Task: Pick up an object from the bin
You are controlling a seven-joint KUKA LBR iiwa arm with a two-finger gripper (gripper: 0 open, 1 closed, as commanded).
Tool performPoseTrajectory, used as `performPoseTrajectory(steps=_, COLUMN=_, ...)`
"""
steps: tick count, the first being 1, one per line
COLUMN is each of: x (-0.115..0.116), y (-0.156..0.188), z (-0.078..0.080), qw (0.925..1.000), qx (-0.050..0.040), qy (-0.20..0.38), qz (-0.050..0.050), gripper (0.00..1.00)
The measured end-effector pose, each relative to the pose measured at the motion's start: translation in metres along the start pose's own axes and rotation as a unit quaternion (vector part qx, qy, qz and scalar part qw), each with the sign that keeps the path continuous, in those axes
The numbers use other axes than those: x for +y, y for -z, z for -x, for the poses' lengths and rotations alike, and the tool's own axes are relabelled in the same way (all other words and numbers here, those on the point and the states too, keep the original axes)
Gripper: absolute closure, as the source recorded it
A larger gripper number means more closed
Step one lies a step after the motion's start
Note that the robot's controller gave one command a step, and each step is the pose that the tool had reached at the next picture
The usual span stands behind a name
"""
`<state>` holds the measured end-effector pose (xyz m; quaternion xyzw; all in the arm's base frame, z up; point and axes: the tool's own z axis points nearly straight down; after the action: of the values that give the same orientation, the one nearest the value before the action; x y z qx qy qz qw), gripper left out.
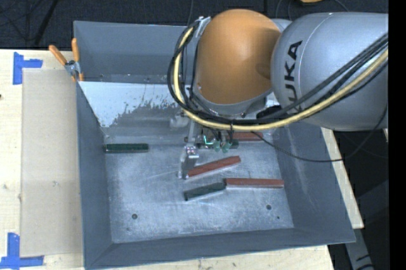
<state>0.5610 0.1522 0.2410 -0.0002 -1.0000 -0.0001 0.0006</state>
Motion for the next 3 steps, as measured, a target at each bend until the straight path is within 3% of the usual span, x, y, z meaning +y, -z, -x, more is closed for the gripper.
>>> performPoseTrajectory(steps=1, x=-0.018, y=-0.024, z=0.001, qw=0.9995, qx=-0.0027, qy=0.031, qz=0.001, gripper=0.0)
performPoseTrajectory(steps=2, x=-0.075, y=-0.035, z=-0.017, qw=0.9998, qx=0.0016, qy=0.019, qz=0.0, gripper=0.0)
performPoseTrajectory(steps=3, x=-0.089, y=-0.073, z=-0.009, qw=1.0, qx=-0.0046, qy=0.004, qz=-0.001, gripper=0.0)
